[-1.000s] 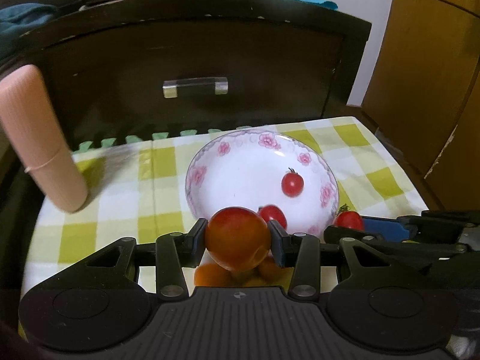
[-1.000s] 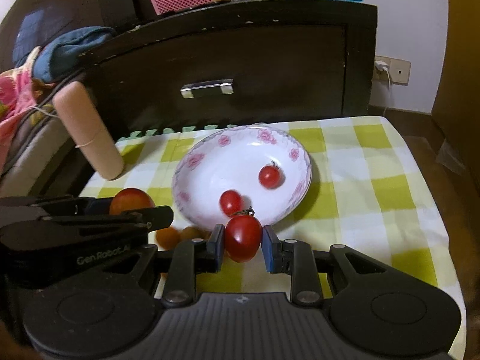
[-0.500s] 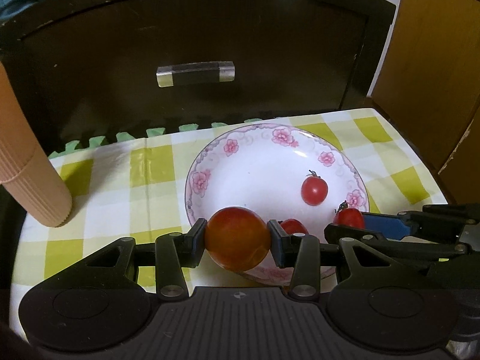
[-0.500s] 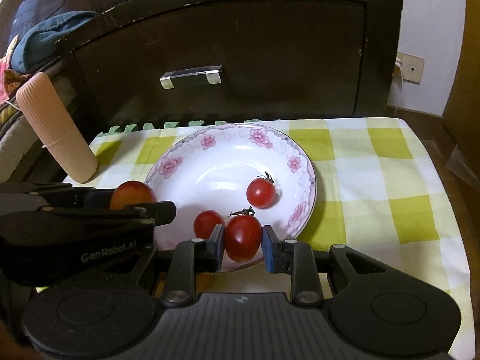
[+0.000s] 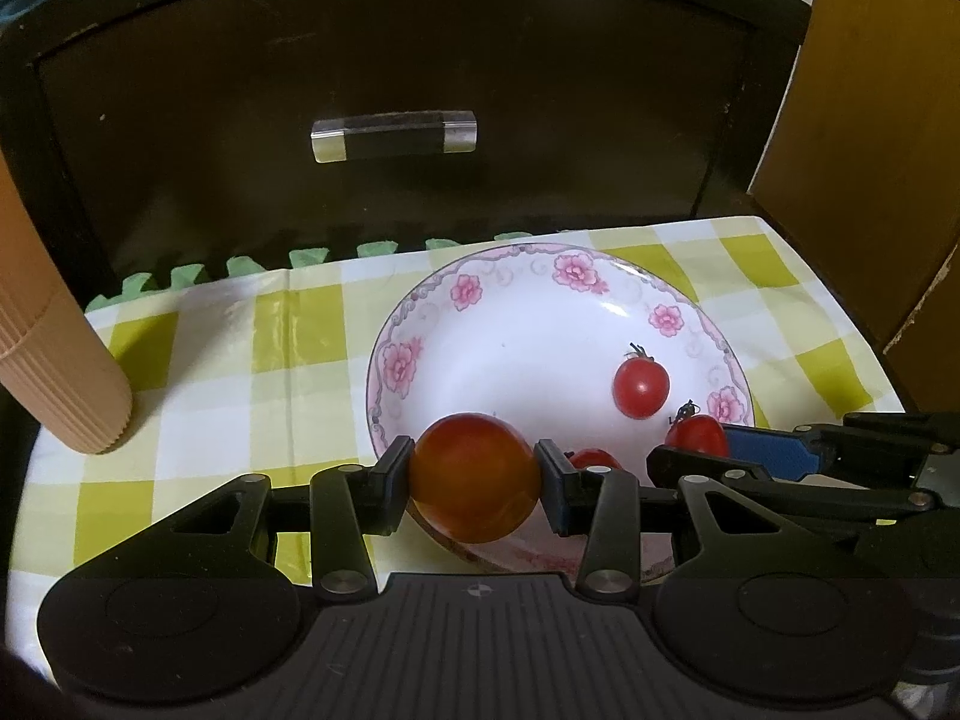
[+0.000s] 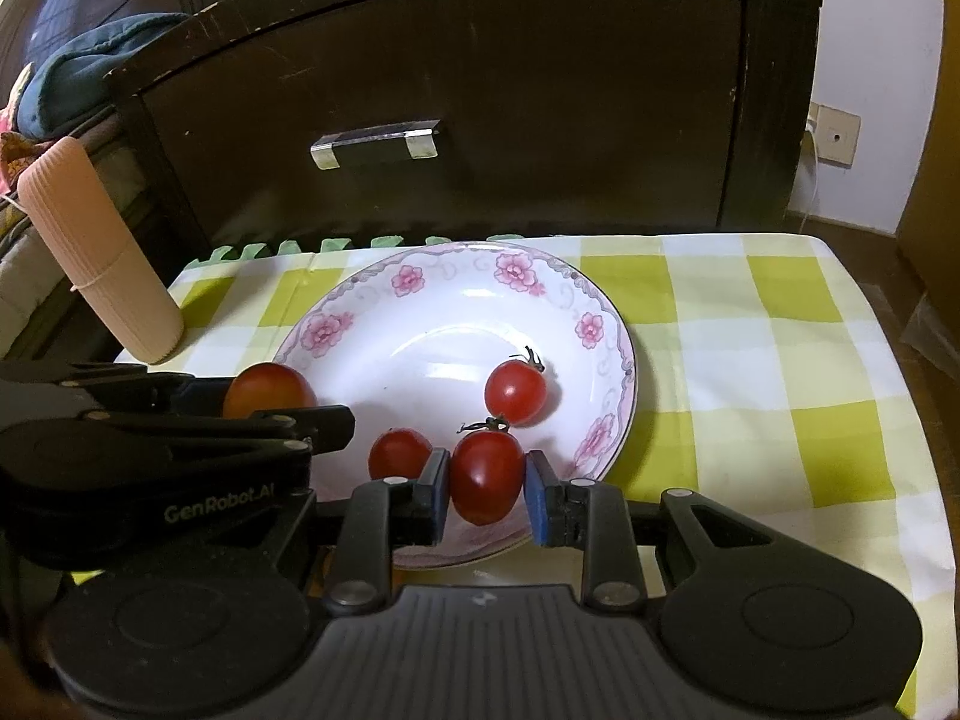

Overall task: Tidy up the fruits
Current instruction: 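Lower both tomatoes into the bowl and open both tools, then withdraw both tools from the bowl toward the tangerines and longans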

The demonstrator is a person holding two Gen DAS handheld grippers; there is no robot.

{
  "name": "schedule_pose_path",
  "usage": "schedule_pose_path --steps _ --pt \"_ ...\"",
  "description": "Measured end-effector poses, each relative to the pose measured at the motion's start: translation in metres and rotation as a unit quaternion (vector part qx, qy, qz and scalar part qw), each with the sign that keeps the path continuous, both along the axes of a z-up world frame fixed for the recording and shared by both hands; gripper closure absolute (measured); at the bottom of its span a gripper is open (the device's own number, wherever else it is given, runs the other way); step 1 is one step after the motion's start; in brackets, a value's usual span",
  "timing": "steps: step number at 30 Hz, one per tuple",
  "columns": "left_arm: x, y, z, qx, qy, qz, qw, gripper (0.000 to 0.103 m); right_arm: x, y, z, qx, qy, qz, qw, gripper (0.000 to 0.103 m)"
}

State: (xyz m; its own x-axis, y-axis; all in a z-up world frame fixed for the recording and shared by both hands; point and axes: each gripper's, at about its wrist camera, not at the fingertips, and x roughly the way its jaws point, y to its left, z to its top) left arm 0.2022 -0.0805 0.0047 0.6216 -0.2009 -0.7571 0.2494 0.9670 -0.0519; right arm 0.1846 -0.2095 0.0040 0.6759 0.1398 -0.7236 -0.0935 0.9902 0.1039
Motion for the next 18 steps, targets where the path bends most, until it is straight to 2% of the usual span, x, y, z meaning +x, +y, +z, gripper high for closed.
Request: schedule_pose_path --steps 7,18 --pt "0.002 0.001 -0.001 -0.005 0.002 0.003 1.0000 0.051 0.001 -0.001 0.000 0.001 -0.006 0.000 1.000 0.077" --pt "-0.001 0.006 0.013 -0.009 -0.019 0.006 0.9998 0.041 0.000 -0.006 0.006 0.008 -0.014 -0.009 1.000 0.071"
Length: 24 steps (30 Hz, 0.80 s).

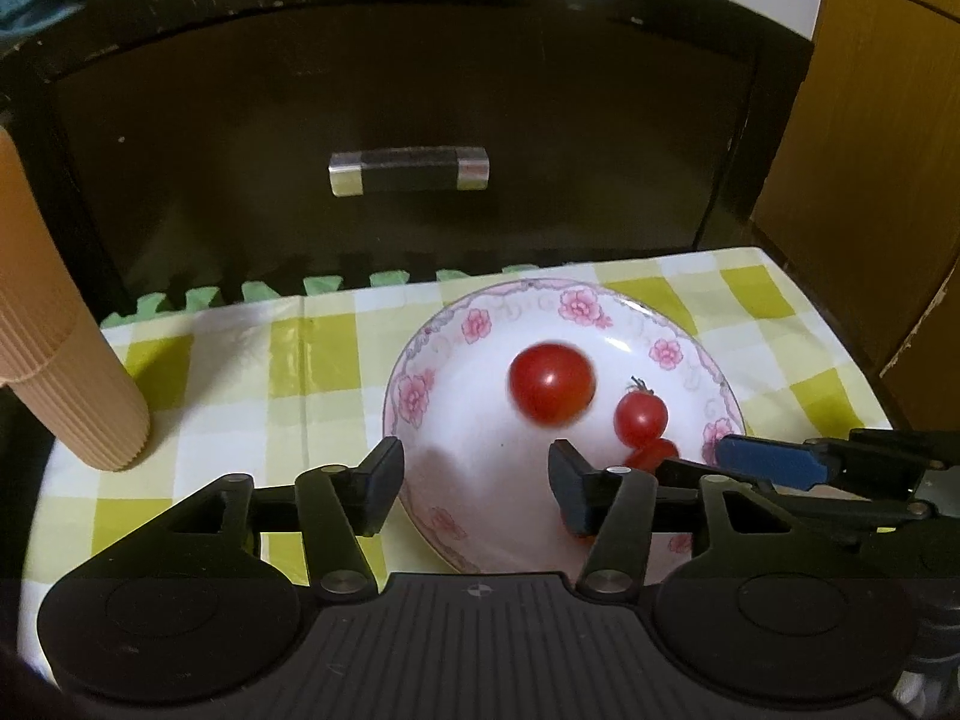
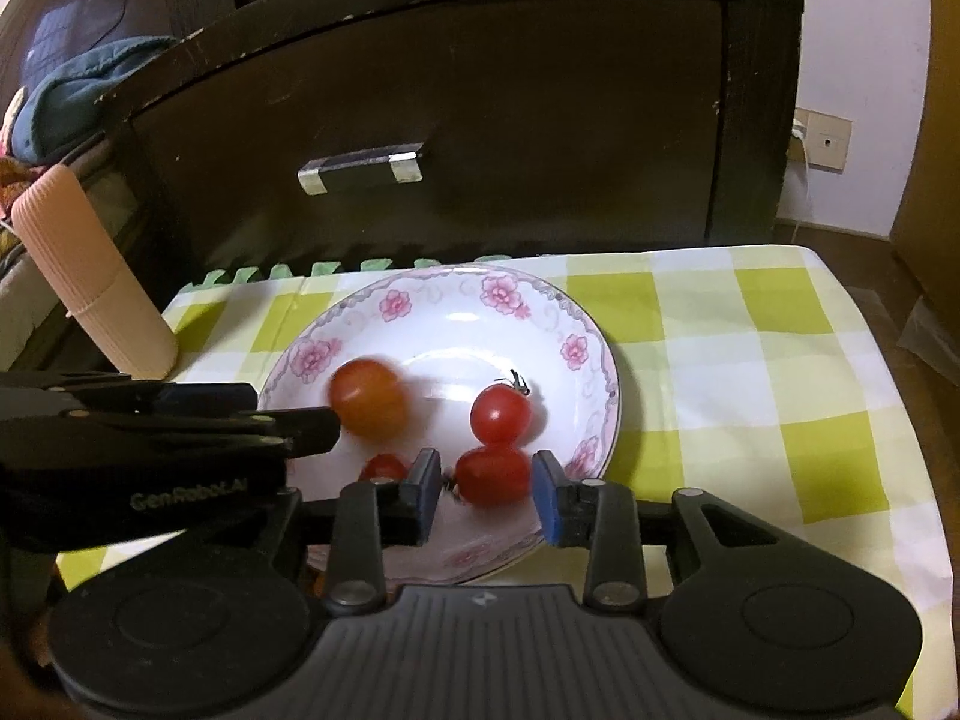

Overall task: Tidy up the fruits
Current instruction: 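Withdraw both tools from the bowl toward the tangerines and longans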

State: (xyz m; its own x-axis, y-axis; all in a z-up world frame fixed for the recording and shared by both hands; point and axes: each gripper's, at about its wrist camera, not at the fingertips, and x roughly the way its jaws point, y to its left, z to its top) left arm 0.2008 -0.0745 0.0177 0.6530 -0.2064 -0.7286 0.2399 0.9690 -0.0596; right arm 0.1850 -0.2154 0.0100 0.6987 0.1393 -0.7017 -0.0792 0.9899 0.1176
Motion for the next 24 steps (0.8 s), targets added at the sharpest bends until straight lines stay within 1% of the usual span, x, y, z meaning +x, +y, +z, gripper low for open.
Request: schedule_pose_path --steps 4,9,12,19,24 --pt "-0.005 0.002 0.005 0.001 -0.005 -0.001 1.0000 0.041 -0.005 0.003 0.004 0.000 -0.004 0.000 1.000 0.071" --pt "-0.017 0.008 0.012 0.003 -0.012 -0.004 0.9999 0.037 -0.015 0.008 0.009 -0.001 -0.007 0.003 1.000 0.071" --pt "-0.025 0.013 0.015 0.006 -0.013 -0.005 0.9999 0.037 -0.023 0.012 0.013 0.001 -0.009 0.004 1.000 0.071" --pt "-0.049 0.020 0.019 0.015 -0.013 -0.015 0.9997 0.036 -0.047 0.023 0.012 -0.002 -0.001 0.018 1.000 0.071" --pt "-0.064 0.028 0.023 0.017 -0.013 -0.017 0.9996 0.034 -0.064 0.023 0.014 0.003 0.003 0.016 1.000 0.071"
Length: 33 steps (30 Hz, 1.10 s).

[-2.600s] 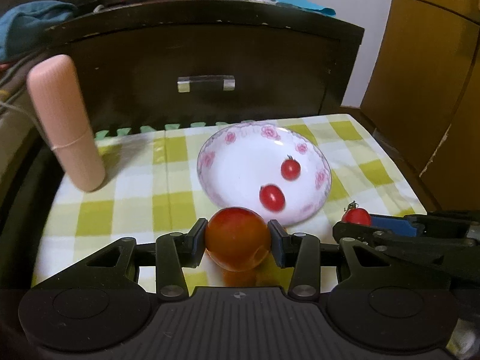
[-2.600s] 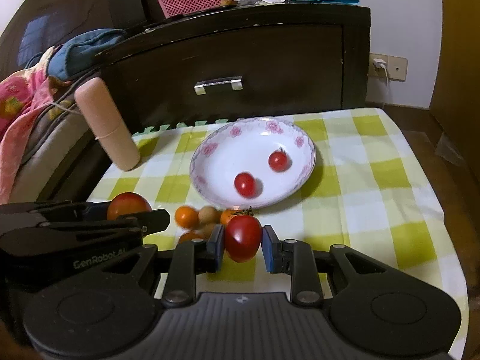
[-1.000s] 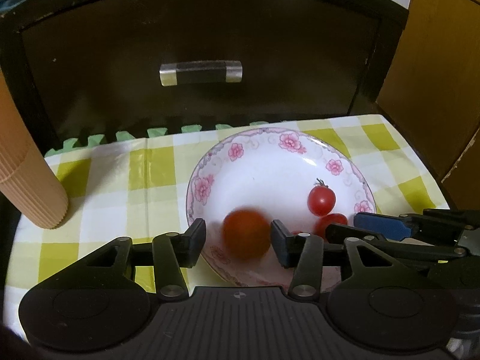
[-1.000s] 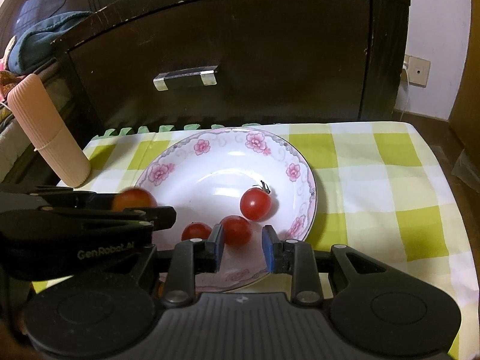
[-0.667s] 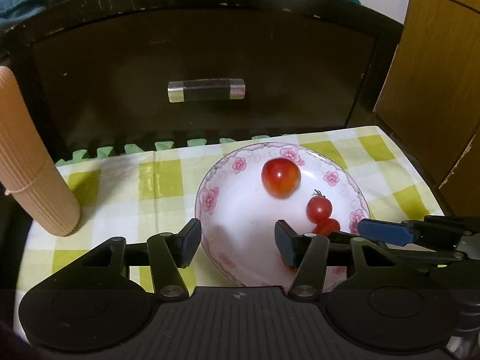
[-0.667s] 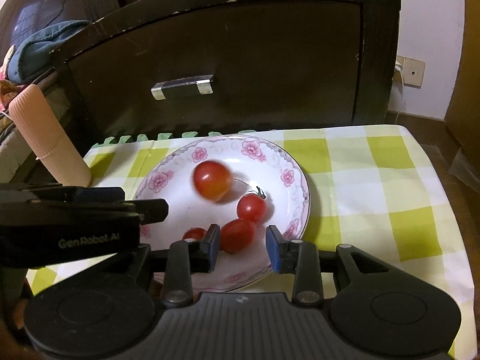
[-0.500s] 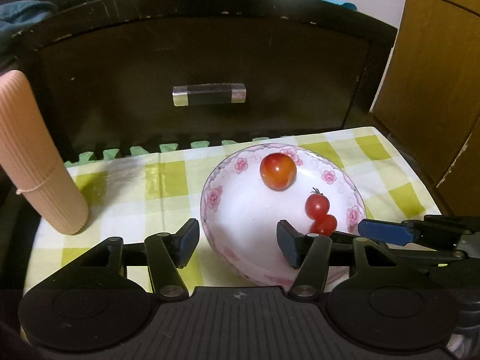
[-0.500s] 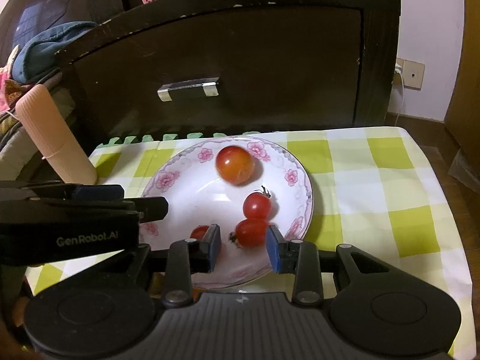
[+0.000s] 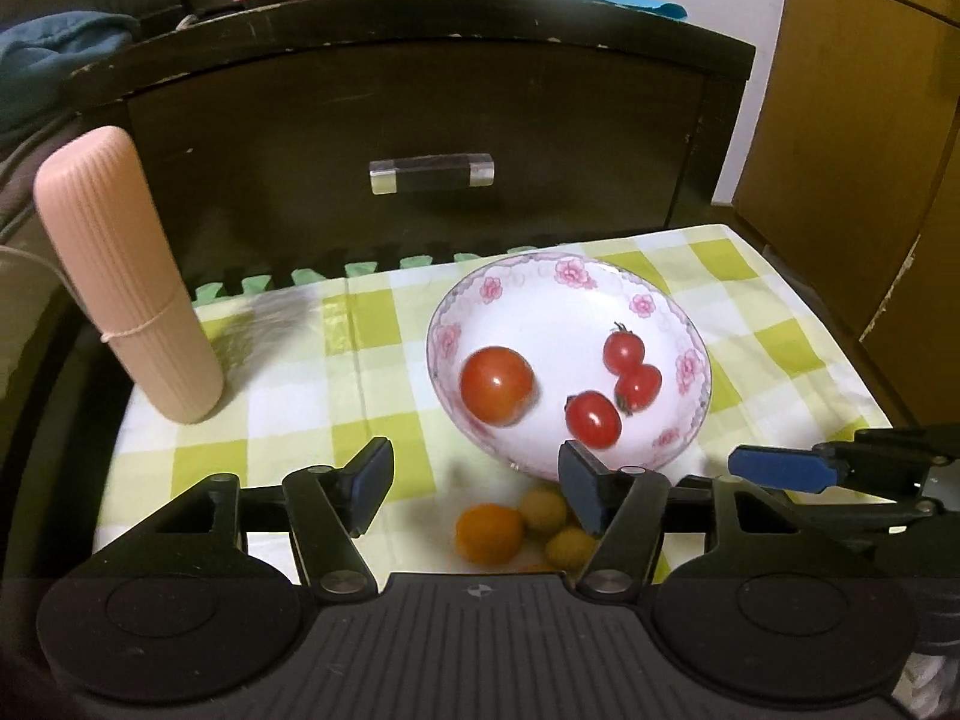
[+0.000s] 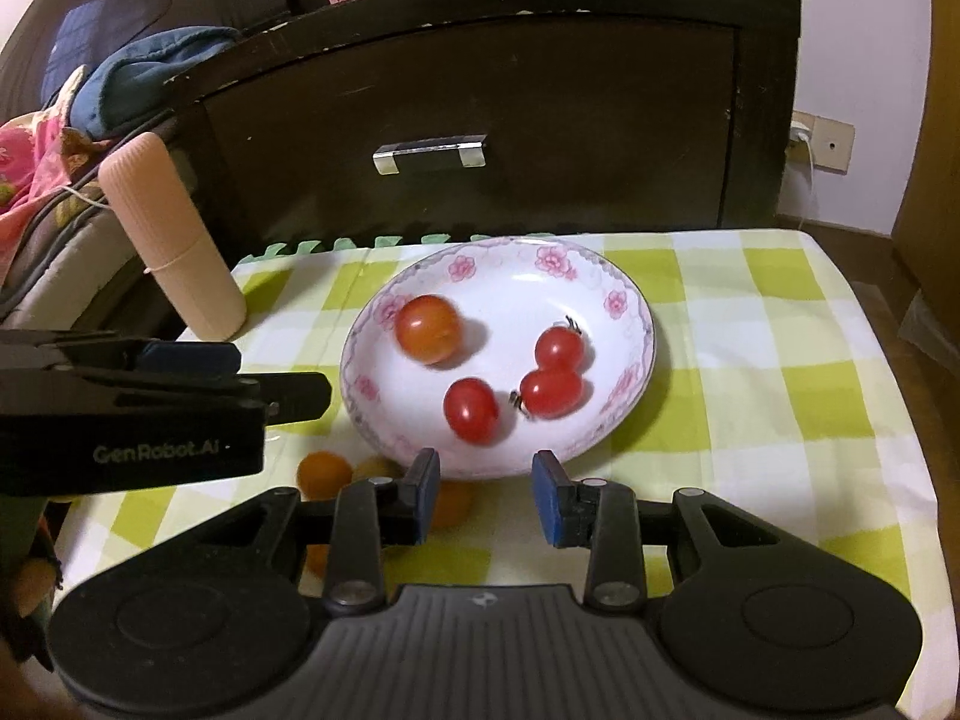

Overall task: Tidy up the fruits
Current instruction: 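Withdraw both tools from the bowl toward the tangerines and longans, then grasp a tangerine with the left tool while the right tool grasps a brown longan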

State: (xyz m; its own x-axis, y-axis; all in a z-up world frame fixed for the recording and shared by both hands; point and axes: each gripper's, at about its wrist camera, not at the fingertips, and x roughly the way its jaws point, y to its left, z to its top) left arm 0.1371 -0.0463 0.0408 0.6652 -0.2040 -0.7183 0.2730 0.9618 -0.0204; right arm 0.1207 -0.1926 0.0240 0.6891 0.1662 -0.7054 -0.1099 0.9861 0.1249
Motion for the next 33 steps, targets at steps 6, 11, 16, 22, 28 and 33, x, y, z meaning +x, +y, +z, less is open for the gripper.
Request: schedule_pose_path --steps 6,11,16,22,28,33 --pt "-0.019 0.013 0.002 0.009 0.005 -0.002 0.9999 0.032 -0.018 0.005 -0.005 0.002 0.014 0.008 1.000 0.070" --pt "-0.029 0.025 -0.001 0.010 0.022 0.008 0.9997 0.032 -0.026 0.017 -0.014 -0.003 0.029 0.025 0.999 0.068" --pt "-0.031 0.032 -0.004 0.004 0.035 0.017 0.9992 0.031 -0.028 0.029 -0.022 -0.007 0.037 0.050 0.998 0.065" --pt "-0.030 0.031 -0.008 0.004 0.041 0.015 0.9990 0.031 -0.020 0.035 -0.034 -0.011 0.049 0.061 0.997 0.063" --pt "-0.028 0.032 -0.012 0.001 0.046 0.015 0.9988 0.030 -0.012 0.043 -0.046 -0.013 0.059 0.073 0.996 0.063" --pt "-0.026 0.029 -0.017 0.004 0.051 0.011 0.9986 0.030 -0.009 0.049 -0.052 -0.023 0.050 0.082 0.995 0.063"
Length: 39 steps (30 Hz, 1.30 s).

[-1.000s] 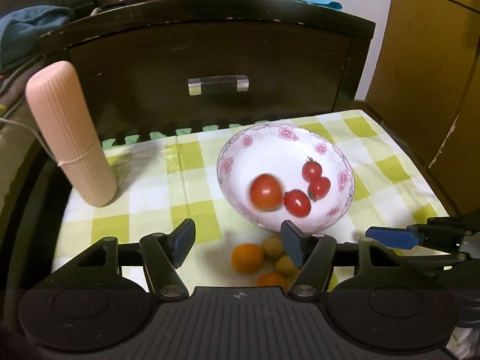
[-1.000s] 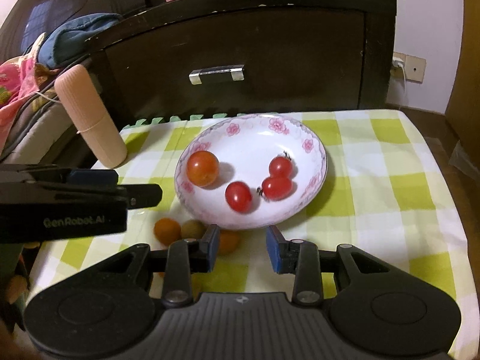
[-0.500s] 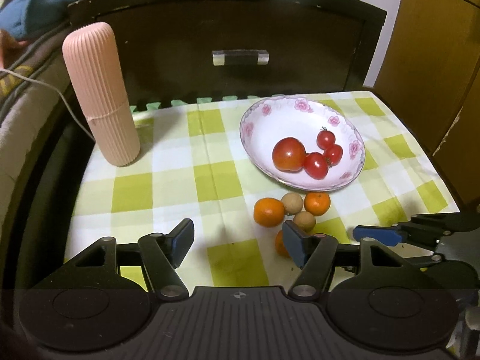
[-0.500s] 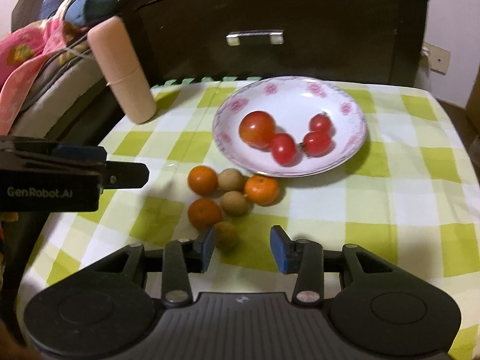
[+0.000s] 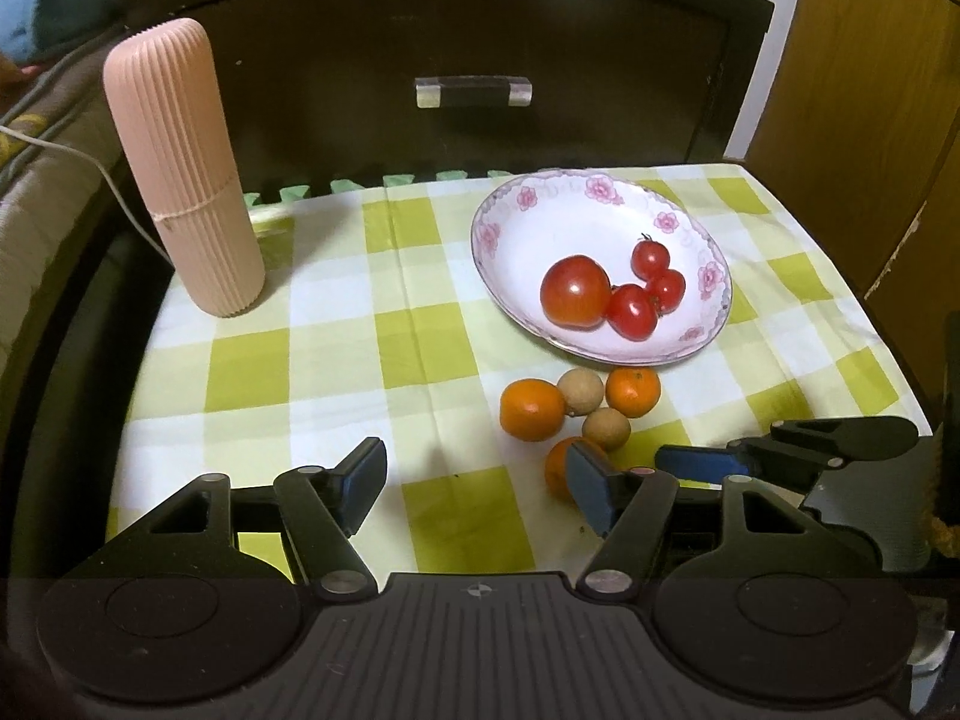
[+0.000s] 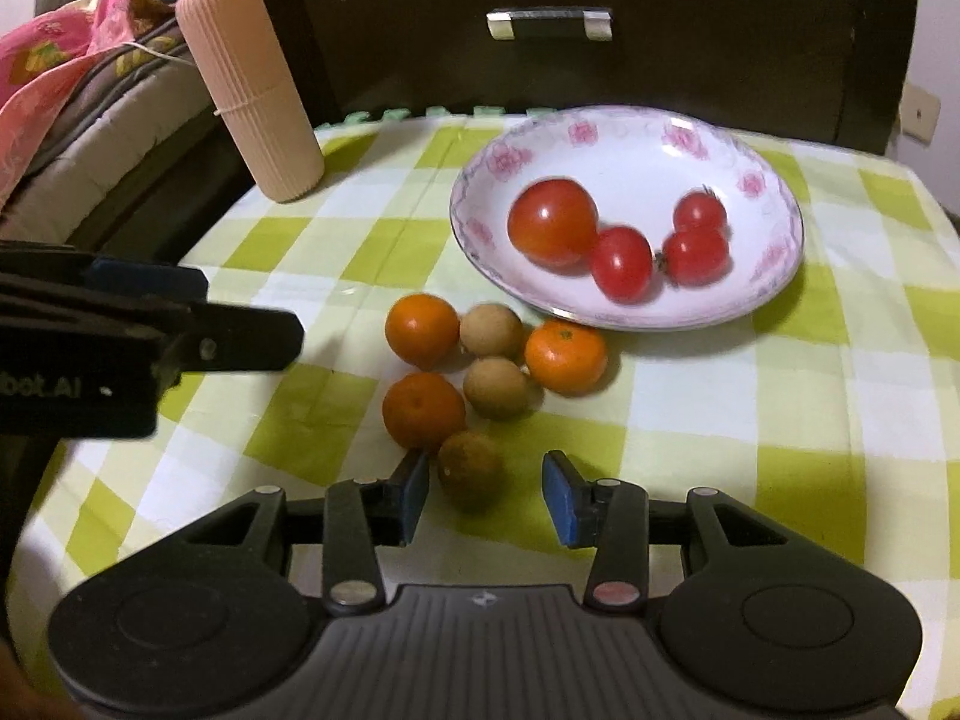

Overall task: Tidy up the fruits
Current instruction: 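Grasp a tangerine with the left tool while the right tool grasps a brown longan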

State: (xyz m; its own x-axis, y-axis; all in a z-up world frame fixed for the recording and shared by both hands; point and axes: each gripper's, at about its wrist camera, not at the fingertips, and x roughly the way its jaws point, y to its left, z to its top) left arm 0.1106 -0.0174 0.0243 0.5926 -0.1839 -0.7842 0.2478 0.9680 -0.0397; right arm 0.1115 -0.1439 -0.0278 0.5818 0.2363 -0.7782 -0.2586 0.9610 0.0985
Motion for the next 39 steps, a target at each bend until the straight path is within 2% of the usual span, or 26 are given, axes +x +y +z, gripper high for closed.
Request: schedule_pose_path --steps 2,5,13,19,22,24,26,29,32,39 --pt "0.000 -0.001 -0.003 0.002 0.001 -0.004 1.0000 0.030 0.001 0.001 -0.001 -0.006 -0.004 0.000 1.000 0.066" --pt "0.000 -0.003 -0.006 0.006 0.002 -0.010 0.9999 0.030 0.001 -0.001 0.000 -0.009 -0.003 -0.005 1.000 0.079" --pt "-0.001 -0.021 -0.021 0.006 0.010 -0.038 0.9992 0.030 -0.009 -0.020 0.010 -0.003 -0.002 -0.026 1.000 0.079" --pt "0.004 -0.044 -0.039 0.023 0.007 -0.056 0.9981 0.032 -0.021 -0.033 0.009 -0.005 0.000 -0.039 0.999 0.079" --pt "0.007 -0.051 -0.045 0.027 0.006 -0.058 0.9979 0.040 -0.023 -0.038 0.007 -0.005 0.005 -0.044 0.999 0.079" --pt "0.010 -0.054 -0.050 0.027 0.013 -0.058 0.9979 0.051 -0.023 -0.041 0.005 -0.005 0.008 -0.048 0.999 0.079" --pt "0.012 -0.055 -0.054 0.027 0.018 -0.057 0.9978 0.055 -0.021 -0.042 0.005 -0.004 0.011 -0.053 0.999 0.079" --pt "0.011 -0.057 -0.055 0.033 0.010 -0.059 0.9977 0.057 -0.020 -0.042 0.005 -0.001 0.011 -0.054 0.998 0.079" --pt "0.012 -0.055 -0.054 0.022 0.013 -0.053 0.9983 0.062 -0.020 -0.042 0.004 0.000 0.012 -0.055 0.998 0.079" --pt "0.003 -0.052 -0.053 0.025 0.018 -0.055 0.9980 0.063 -0.019 -0.041 0.005 -0.003 0.011 -0.056 0.998 0.079"
